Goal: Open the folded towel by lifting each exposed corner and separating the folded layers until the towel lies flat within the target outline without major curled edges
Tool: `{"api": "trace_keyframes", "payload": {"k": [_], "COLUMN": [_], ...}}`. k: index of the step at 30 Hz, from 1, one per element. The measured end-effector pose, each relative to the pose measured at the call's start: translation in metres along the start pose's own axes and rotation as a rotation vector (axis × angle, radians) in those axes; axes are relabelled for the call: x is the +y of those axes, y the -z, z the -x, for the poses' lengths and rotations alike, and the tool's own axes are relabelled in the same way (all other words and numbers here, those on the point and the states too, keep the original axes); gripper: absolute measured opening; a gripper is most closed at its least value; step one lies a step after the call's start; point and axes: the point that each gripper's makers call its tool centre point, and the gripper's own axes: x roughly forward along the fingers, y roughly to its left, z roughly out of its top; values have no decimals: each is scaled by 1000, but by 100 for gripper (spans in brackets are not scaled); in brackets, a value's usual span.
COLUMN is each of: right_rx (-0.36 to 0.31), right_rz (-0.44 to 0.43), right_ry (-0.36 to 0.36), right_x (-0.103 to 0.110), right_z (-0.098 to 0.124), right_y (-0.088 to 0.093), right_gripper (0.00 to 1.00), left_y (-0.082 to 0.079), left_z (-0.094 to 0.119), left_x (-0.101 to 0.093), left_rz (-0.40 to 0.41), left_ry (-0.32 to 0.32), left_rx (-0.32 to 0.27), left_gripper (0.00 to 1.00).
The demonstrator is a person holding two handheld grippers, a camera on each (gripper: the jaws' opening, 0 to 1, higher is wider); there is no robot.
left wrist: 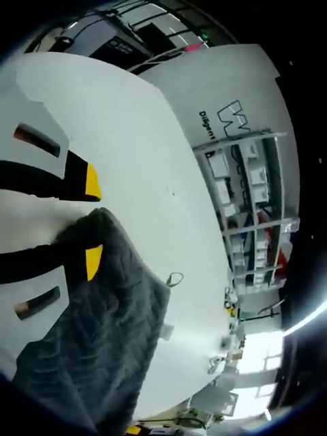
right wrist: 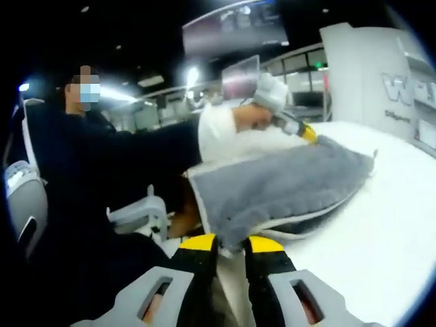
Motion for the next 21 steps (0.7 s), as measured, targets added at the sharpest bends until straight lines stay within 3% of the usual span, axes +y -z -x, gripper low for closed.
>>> {"api": "trace_keyframes", "payload": {"k": [5, 11, 16, 17, 21], "right_rx": [9, 12, -42, -49, -109], "right_rz": [8, -16, -100, -111, -190], "right_ry": [22, 46, 81, 87, 120], "right_x": [-3, -9, -18, -21, -31], "right_z": [7, 9, 8, 21, 24], "right_y": [3, 5, -1, 3, -1], "right_gripper": [18, 23, 28, 30, 39], "left_y": [-20, -35, -47, -47, -47], "left_z": [-3, -15, -27, -29, -36], "left_x": [-18, -42, -61, -64, -78], "left_rz": [5, -77, -149, -173, -253], "left_ry": [52, 118, 196, 209, 279], "left_rx": [-38, -27, -7, 5, 36], "left_gripper": [24, 27, 28, 29, 31]}}
